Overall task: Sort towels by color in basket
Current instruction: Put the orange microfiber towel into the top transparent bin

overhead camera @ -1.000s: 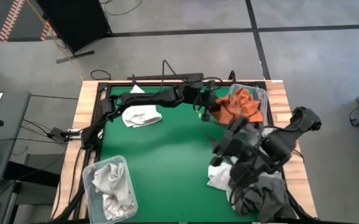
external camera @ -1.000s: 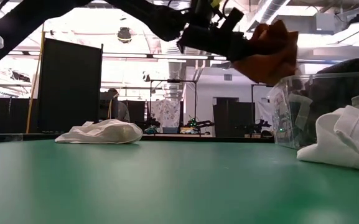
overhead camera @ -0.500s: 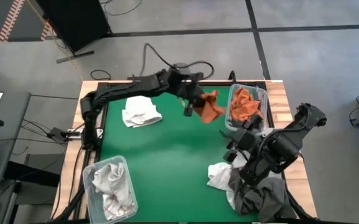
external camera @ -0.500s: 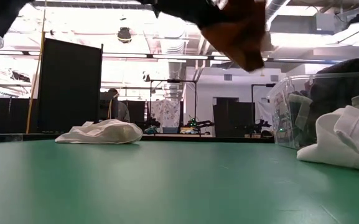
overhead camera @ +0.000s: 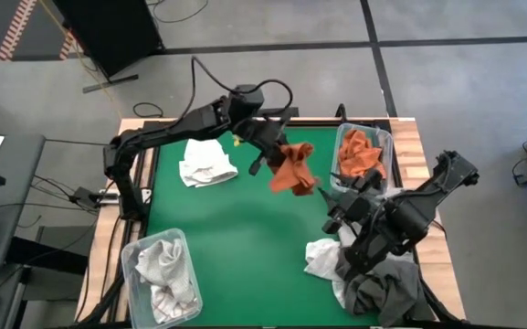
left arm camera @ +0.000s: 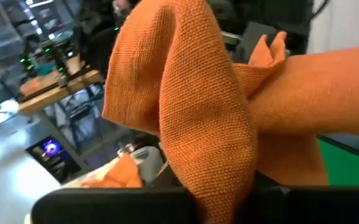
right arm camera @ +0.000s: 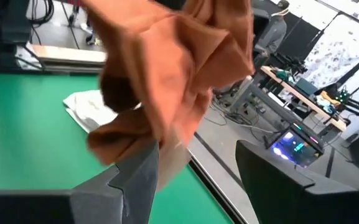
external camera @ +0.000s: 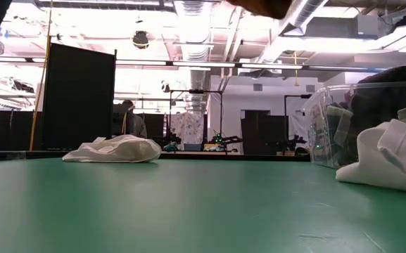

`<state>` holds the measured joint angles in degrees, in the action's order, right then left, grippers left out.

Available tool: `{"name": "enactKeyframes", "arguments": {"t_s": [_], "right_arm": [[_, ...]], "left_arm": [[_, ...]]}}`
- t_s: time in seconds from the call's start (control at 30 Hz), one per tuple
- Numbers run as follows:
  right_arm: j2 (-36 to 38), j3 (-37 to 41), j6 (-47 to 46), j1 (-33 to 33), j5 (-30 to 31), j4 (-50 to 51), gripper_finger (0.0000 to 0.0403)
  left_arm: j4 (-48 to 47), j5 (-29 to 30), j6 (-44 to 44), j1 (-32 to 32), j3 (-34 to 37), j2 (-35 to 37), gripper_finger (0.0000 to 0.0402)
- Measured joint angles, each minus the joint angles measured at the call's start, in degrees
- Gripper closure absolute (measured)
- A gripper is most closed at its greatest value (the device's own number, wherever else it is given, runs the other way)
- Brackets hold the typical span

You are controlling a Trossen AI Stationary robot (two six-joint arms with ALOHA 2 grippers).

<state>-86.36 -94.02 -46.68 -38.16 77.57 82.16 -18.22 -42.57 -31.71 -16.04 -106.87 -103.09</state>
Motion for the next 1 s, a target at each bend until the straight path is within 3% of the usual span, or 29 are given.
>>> {"name": "enactKeyframes", "arguments": {"t_s": [0.2,0.37,0.57,0.8,1.0], "right_arm": [[-0.16,-0.02,6.77,1.91,-0.05,-7.25,0.0152],[-0.20,0.41,14.98,5.37,-4.77,-16.33,0.0141],[-0.25,2.75,25.47,10.20,-12.31,-27.56,0.0100],[-0.24,3.46,29.70,13.89,-14.23,-31.79,0.0036],[-0.96,3.41,35.83,16.05,-18.45,-37.35,0.0028]], "left_arm": [[1.65,-1.25,-1.63,1.67,0.00,-0.10,0.0391],[0.98,0.67,-3.27,2.07,0.00,-0.11,0.0391],[-3.77,0.88,-4.37,0.53,0.00,-0.13,0.0391],[-7.32,0.59,-7.34,0.62,0.31,-0.13,0.0391],[-7.43,-2.18,-7.75,0.80,0.31,-0.13,0.0391]]}}
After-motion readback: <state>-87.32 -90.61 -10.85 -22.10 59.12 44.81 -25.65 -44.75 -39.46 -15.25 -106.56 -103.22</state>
